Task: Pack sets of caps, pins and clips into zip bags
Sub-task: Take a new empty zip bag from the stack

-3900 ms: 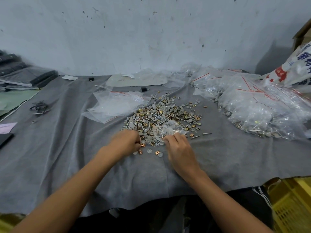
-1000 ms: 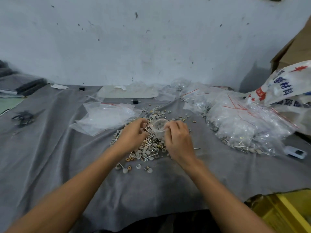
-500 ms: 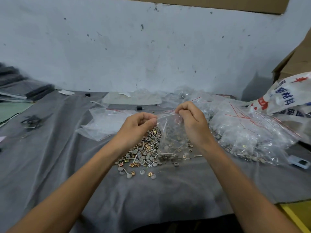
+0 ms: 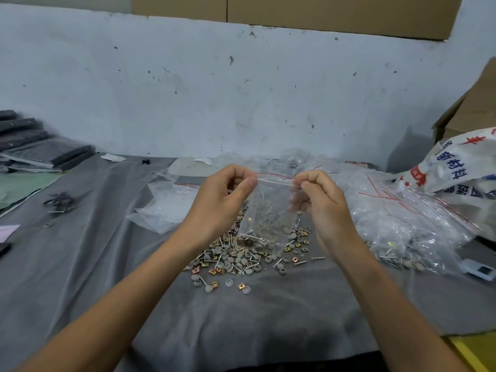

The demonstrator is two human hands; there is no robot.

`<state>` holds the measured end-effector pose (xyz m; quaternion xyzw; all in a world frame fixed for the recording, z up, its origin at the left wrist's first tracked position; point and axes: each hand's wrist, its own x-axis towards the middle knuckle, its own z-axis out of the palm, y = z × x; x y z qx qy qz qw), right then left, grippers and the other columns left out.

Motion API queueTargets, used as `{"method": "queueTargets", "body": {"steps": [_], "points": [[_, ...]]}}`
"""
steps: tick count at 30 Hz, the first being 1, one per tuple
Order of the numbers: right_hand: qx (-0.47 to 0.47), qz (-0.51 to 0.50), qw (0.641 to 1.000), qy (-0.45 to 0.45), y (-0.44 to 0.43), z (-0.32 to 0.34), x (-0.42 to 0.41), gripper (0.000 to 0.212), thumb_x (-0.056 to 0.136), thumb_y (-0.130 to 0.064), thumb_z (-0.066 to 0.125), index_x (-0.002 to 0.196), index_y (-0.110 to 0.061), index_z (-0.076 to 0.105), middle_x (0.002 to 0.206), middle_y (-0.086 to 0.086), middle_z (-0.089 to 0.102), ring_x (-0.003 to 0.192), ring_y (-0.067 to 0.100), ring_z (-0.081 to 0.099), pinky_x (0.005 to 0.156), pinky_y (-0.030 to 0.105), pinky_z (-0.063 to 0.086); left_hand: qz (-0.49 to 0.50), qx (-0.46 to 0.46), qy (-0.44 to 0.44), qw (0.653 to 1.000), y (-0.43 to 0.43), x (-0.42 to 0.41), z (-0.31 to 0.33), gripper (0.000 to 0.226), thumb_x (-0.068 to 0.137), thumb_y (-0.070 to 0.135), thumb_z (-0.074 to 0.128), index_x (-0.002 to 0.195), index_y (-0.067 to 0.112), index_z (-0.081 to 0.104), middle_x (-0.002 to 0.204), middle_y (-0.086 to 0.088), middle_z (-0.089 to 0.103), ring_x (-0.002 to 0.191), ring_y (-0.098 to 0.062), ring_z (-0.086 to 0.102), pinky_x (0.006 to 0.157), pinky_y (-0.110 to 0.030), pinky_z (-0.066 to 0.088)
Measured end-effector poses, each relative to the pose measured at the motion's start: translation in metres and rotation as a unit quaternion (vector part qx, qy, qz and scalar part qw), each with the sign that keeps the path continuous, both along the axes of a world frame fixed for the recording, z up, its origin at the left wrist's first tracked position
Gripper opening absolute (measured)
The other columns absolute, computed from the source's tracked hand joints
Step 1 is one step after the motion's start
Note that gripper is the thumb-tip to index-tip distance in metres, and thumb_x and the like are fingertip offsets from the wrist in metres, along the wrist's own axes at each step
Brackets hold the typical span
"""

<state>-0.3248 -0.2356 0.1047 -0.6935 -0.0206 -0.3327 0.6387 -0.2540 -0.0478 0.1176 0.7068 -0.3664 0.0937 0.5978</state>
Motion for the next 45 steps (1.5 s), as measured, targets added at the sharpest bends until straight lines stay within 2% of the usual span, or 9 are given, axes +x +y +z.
{"method": "queueTargets", "body": {"steps": [4, 8, 10, 13, 16, 22, 29, 39, 45], "points": [[-0.012, -0.001, 1.0, 0.005, 0.001, 0.015, -0.003, 0.025, 0.085, -0.025, 0.05, 0.098, -0.034, 0.069, 0.082, -0.011, 0.069, 0.074, 0.01, 0.064, 0.068, 0.032, 0.053, 0.033, 0.03, -0.043, 0.998, 0.002, -0.003, 0.004, 0.009, 0.1, 0.028, 0.061, 0.093, 0.026, 0.064, 0.071, 0.019, 0.057, 0.063, 0.001, 0.048, 0.06, -0.016, 0.042], [-0.266, -0.01, 0.963, 0.043, 0.006, 0.035, -0.014, 0.036, 0.087, -0.056, 0.057, 0.118, -0.039, 0.067, 0.109, -0.019, 0.065, 0.105, -0.001, 0.06, 0.081, 0.01, 0.043, 0.054, 0.081, -0.094, 0.991, 0.005, -0.008, 0.0, 0.013, 0.101, 0.029, 0.058, 0.088, 0.029, 0.06, 0.063, 0.02, 0.052, 0.057, -0.003, 0.044, 0.055, -0.018, 0.034], [-0.388, -0.02, 0.919, 0.066, 0.014, 0.044, -0.014, 0.029, 0.088, -0.051, 0.065, 0.111, -0.034, 0.07, 0.108, -0.017, 0.066, 0.104, -0.001, 0.059, 0.085, 0.016, 0.045, 0.051, 0.093, -0.1, 0.989, 0.007, -0.01, -0.003, 0.012, 0.101, 0.032, 0.058, 0.089, 0.029, 0.06, 0.062, 0.018, 0.052, 0.055, -0.004, 0.044, 0.053, -0.02, 0.033], [-0.444, -0.02, 0.892, 0.08, 0.026, 0.051, -0.013, 0.013, 0.089, -0.032, 0.071, 0.098, -0.023, 0.072, 0.097, -0.01, 0.069, 0.095, 0.009, 0.064, 0.088, 0.035, 0.052, 0.045, 0.089, -0.097, 0.99, 0.008, -0.011, -0.005, 0.012, 0.1, 0.034, 0.06, 0.089, 0.03, 0.061, 0.062, 0.018, 0.052, 0.056, -0.004, 0.043, 0.053, -0.021, 0.034], [-0.458, -0.04, 0.885, 0.072, 0.03, 0.052, -0.011, 0.009, 0.085, -0.029, 0.07, 0.092, -0.022, 0.071, 0.09, -0.009, 0.069, 0.087, 0.011, 0.064, 0.086, 0.039, 0.052, 0.038, 0.073, -0.082, 0.993, 0.01, -0.009, -0.006, 0.01, 0.099, 0.032, 0.062, 0.089, 0.029, 0.064, 0.062, 0.019, 0.052, 0.057, -0.003, 0.042, 0.054, -0.02, 0.034], [-0.438, -0.065, 0.895, 0.053, 0.032, 0.047, -0.007, 0.006, 0.082, -0.031, 0.07, 0.078, -0.028, 0.066, 0.071, -0.015, 0.062, 0.071, 0.005, 0.058, 0.073, 0.03, 0.048, 0.032, 0.062, -0.072, 0.995, 0.012, -0.004, -0.01, 0.009, 0.099, 0.031, 0.063, 0.092, 0.027, 0.066, 0.062, 0.02, 0.053, 0.056, -0.002, 0.043, 0.053, -0.02, 0.034], [-0.43, -0.063, 0.898, 0.061, 0.034, 0.042, -0.004, 0.01, 0.078, -0.032, 0.071, 0.074, -0.026, 0.066, 0.068, -0.01, 0.064, 0.069, 0.009, 0.06, 0.069, 0.03, 0.049, 0.012, 0.063, -0.061, 0.996, 0.014, -0.002, -0.017, 0.011, 0.097, 0.037, 0.06, 0.093, 0.029, 0.066, 0.064, 0.019, 0.054, 0.057, -0.002, 0.043, 0.053, -0.018, 0.034], [-0.395, -0.053, 0.914, 0.079, 0.024, 0.032, -0.002, 0.022, 0.065, -0.048, 0.06, 0.069, -0.027, 0.067, 0.066, -0.018, 0.065, 0.061, 0.002, 0.057, 0.059, 0.017, 0.045, 0.014, 0.072, -0.063, 0.995, 0.018, -0.002, -0.02, 0.008, 0.1, 0.031, 0.061, 0.093, 0.031, 0.064, 0.068, 0.017, 0.054, 0.06, -0.004, 0.045, 0.055, -0.02, 0.037], [-0.384, -0.074, 0.918, 0.074, 0.009, 0.027, -0.005, 0.007, 0.071, -0.034, 0.069, 0.068, -0.027, 0.067, 0.066, -0.019, 0.064, 0.059, 0.001, 0.055, 0.059, 0.013, 0.042, 0.015, 0.059, -0.055, 0.997, 0.025, 0.003, -0.02, 0.009, 0.1, 0.031, 0.06, 0.092, 0.028, 0.063, 0.067, 0.015, 0.052, 0.061, -0.008, 0.047, 0.059, -0.034, 0.042]]}}
